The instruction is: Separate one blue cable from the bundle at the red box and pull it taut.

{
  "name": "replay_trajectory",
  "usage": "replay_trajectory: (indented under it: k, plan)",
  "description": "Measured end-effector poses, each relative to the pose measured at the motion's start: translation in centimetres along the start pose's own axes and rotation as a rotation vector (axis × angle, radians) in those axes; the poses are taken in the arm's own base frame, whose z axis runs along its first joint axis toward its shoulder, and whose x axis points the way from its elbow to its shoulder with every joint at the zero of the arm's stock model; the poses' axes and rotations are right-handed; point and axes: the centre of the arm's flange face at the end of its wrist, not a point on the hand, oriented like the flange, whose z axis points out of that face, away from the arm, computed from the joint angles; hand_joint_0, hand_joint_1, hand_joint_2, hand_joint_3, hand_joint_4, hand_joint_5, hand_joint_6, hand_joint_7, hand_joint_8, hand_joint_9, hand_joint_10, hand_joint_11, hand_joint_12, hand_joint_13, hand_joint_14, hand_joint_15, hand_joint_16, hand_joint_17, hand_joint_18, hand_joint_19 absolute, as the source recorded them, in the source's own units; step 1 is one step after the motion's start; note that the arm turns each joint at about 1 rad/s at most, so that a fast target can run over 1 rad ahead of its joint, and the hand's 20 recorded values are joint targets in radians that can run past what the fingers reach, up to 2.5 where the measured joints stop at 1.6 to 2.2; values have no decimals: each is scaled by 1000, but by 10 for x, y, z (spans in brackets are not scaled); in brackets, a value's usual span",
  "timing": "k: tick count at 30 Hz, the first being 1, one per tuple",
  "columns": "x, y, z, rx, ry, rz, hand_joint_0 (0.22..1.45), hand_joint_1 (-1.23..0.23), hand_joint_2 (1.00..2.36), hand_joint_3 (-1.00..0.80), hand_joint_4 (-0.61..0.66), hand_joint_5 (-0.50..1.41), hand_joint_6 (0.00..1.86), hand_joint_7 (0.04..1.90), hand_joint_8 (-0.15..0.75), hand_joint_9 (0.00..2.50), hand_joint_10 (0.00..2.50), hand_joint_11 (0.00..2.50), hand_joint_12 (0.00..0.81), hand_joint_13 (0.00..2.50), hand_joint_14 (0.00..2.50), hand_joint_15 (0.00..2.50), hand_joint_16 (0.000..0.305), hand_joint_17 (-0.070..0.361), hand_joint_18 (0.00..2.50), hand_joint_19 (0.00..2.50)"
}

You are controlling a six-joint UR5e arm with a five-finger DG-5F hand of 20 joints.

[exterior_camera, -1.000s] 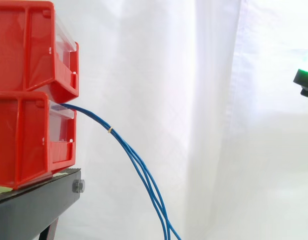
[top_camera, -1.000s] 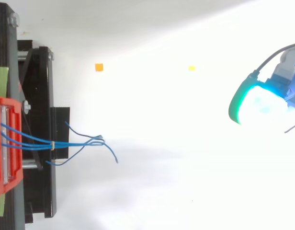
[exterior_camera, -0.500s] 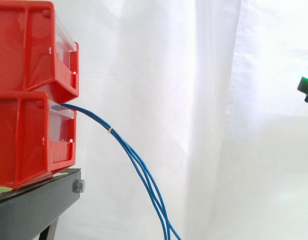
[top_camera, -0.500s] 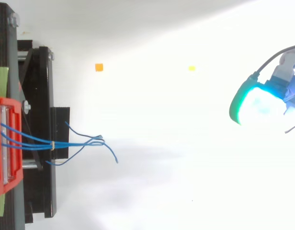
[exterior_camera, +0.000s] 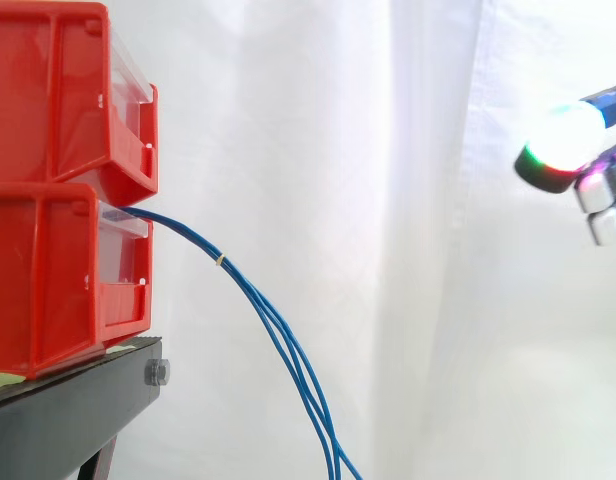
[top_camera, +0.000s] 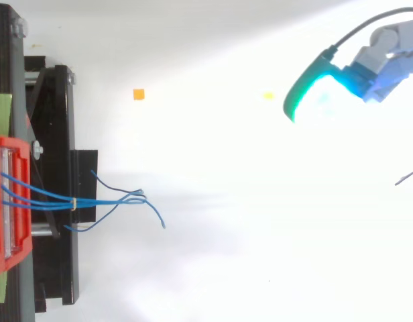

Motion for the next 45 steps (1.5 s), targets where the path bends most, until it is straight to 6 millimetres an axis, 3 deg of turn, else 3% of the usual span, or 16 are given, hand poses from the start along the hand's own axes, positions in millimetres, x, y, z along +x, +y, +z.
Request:
replay_trajectory:
  k: [13,24,31,39,45]
  plan:
    - [28,-26,70,10,-4,-14,547,-583,1000,-500,323,-231,502,838,385,477,7,427,418,590,10,362,54,122,673,476]
    - [30,-25,83,-31,-67,-112,547,-583,1000,-500,325,-229,502,838,387,484,7,429,418,593,10,361,54,122,677,474]
    - [48,-51,102,-39,-70,-111,548,-583,1000,-500,328,-227,502,841,388,483,9,436,419,593,10,362,54,122,675,475]
    - [72,-61,123,-71,-60,-98,549,-583,1000,-500,331,-224,502,839,388,484,7,426,418,592,12,363,54,122,675,476]
    - [88,-80,138,-90,-60,-88,550,-583,1000,-500,332,-224,502,838,387,484,7,429,417,593,10,364,54,121,676,476]
